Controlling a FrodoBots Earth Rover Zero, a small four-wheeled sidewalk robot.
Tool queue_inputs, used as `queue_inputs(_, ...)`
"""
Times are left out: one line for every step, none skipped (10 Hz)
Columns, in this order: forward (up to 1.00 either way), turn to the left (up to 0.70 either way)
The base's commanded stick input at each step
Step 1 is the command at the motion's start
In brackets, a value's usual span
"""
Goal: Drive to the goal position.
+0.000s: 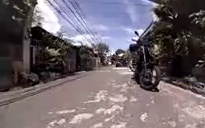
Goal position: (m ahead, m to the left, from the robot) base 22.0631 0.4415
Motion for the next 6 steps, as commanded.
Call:
queue_inputs(0.85,0.00)
queue_inputs(0.85,0.00)
queue_inputs(0.85,0.00)
queue_inputs(0.85,0.00)
queue_inputs(0.85,0.00)
queue_inputs(0.85,0.00)
